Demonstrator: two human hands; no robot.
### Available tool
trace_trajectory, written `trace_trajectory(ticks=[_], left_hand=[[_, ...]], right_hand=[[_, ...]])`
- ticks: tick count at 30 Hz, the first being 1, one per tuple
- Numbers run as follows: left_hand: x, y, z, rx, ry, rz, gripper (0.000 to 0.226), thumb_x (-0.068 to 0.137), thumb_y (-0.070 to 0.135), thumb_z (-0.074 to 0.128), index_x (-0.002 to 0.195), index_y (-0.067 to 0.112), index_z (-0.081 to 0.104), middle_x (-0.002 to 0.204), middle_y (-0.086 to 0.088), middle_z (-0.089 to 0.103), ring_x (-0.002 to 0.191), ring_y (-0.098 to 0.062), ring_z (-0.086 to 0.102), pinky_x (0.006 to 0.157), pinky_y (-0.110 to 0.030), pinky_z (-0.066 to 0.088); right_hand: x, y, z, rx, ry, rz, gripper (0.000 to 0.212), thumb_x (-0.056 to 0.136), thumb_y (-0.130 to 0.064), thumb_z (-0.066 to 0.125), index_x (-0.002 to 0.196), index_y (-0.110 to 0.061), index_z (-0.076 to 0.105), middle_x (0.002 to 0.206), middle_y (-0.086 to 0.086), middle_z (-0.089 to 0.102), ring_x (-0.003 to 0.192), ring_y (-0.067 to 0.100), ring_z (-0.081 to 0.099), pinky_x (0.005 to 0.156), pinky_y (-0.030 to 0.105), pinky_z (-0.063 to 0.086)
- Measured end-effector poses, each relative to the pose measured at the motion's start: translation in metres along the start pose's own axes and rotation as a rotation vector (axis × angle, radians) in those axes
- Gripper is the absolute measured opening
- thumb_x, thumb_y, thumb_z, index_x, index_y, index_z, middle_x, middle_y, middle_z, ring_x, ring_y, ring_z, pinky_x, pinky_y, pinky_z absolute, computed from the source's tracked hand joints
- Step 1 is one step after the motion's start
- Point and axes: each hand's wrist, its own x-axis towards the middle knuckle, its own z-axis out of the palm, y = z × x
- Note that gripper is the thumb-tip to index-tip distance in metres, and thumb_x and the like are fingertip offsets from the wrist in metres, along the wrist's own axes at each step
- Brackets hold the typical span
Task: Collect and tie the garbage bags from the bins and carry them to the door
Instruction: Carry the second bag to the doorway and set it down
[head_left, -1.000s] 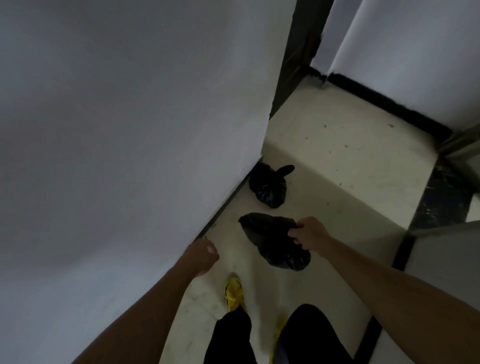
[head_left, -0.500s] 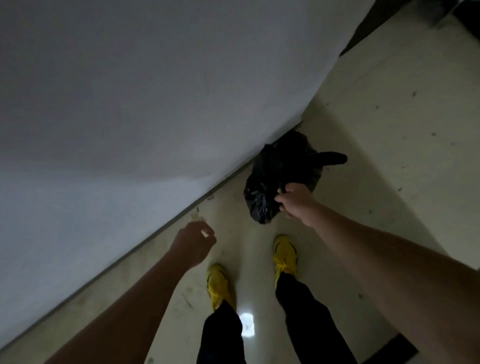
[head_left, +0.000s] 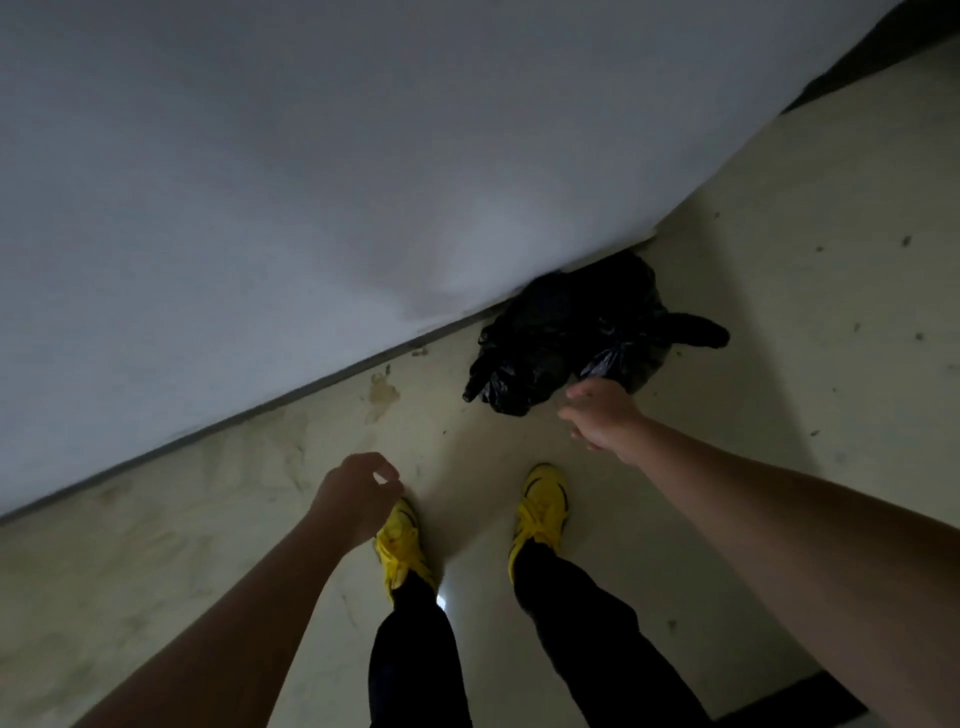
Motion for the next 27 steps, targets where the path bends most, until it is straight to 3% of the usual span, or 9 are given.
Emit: trace_trajectory(ticks=[3,6,8,10,13,17,22,24,27], left_hand=[[-0.049,0.004,-0.019,-0.091,0.032,0.015,0.014,0.086,0.017,0.061,0.077,0.026,0.060,0.089,-0.013,0.071,0.085,-0.031,0.069,0.072,-0.032,0.053],[-0.102,0.008,-0.045,-0.184,0.081,0.078,0.005,0.089,0.016,0.059,0.088,0.016,0.064,0.087,-0.012,0.069,0.078,-0.028,0.068,0.066,-0.030,0.050],[-0.138,0.006,-0.063,-0.255,0.125,0.109,0.010,0.090,0.013,0.057,0.095,0.010,0.064,0.086,-0.013,0.068,0.071,-0.024,0.065,0.062,-0.026,0.049],[-0.177,-0.007,-0.080,-0.331,0.171,0.117,0.013,0.091,0.012,0.056,0.099,0.006,0.064,0.085,-0.014,0.068,0.068,-0.022,0.063,0.056,-0.024,0.045],[-0.219,-0.039,-0.092,-0.384,0.195,0.113,0.016,0.091,0.012,0.057,0.102,0.004,0.065,0.087,-0.017,0.068,0.068,-0.022,0.062,0.053,-0.023,0.044],[-0.282,-0.114,-0.104,-0.431,0.245,0.101,0.017,0.091,0.011,0.057,0.104,0.003,0.064,0.087,-0.017,0.068,0.069,-0.022,0.063,0.052,-0.023,0.044],[-0.370,-0.251,-0.124,-0.454,0.345,0.028,0.013,0.091,0.014,0.058,0.101,0.007,0.064,0.087,-0.015,0.069,0.070,-0.022,0.065,0.052,-0.023,0.044],[-0.403,-0.308,-0.140,-0.470,0.407,-0.018,0.013,0.090,0.015,0.059,0.100,0.007,0.065,0.087,-0.015,0.069,0.068,-0.022,0.064,0.052,-0.022,0.043],[-0.453,-0.390,-0.168,-0.563,0.539,-0.097,0.012,0.088,0.012,0.062,0.096,0.004,0.066,0.081,-0.017,0.068,0.063,-0.025,0.060,0.049,-0.019,0.040]], right_hand=[[-0.050,-0.020,-0.015,-0.076,0.002,-0.048,0.041,0.089,-0.011,0.056,0.120,0.016,0.053,0.085,0.027,0.060,0.074,0.030,0.059,0.061,0.036,0.040],[-0.108,-0.044,-0.024,-0.159,0.006,-0.109,0.036,0.087,-0.012,0.055,0.113,0.014,0.059,0.101,0.034,0.065,0.072,0.031,0.060,0.062,0.032,0.040],[-0.149,-0.060,-0.026,-0.215,0.003,-0.167,0.035,0.086,-0.013,0.055,0.109,0.013,0.061,0.102,0.033,0.065,0.067,0.028,0.057,0.062,0.032,0.042],[-0.196,-0.075,-0.020,-0.273,0.008,-0.227,0.033,0.085,-0.015,0.056,0.107,0.008,0.064,0.100,0.028,0.068,0.076,0.034,0.067,0.071,0.038,0.053],[-0.249,-0.092,-0.007,-0.390,0.011,-0.298,0.026,0.088,-0.018,0.056,0.103,-0.003,0.069,0.099,0.018,0.071,0.090,0.030,0.068,0.084,0.041,0.056],[-0.316,-0.113,0.038,-0.638,0.002,-0.405,0.027,0.086,-0.021,0.053,0.100,-0.005,0.069,0.102,0.013,0.070,0.098,0.031,0.065,0.079,0.032,0.051],[-0.418,-0.160,0.136,-0.941,-0.094,-0.555,0.015,0.087,-0.022,0.050,0.074,-0.015,0.052,0.072,0.003,0.051,0.068,0.023,0.050,0.058,0.029,0.040],[-0.457,-0.187,0.183,-1.020,-0.097,-0.662,0.014,0.087,-0.021,0.051,0.086,-0.012,0.061,0.083,0.005,0.061,0.073,0.022,0.057,0.063,0.029,0.044],[-0.521,-0.231,0.252,-1.122,-0.106,-0.854,0.023,0.087,-0.023,0.055,0.106,-0.014,0.066,0.105,0.006,0.065,0.092,0.025,0.063,0.081,0.034,0.053]])
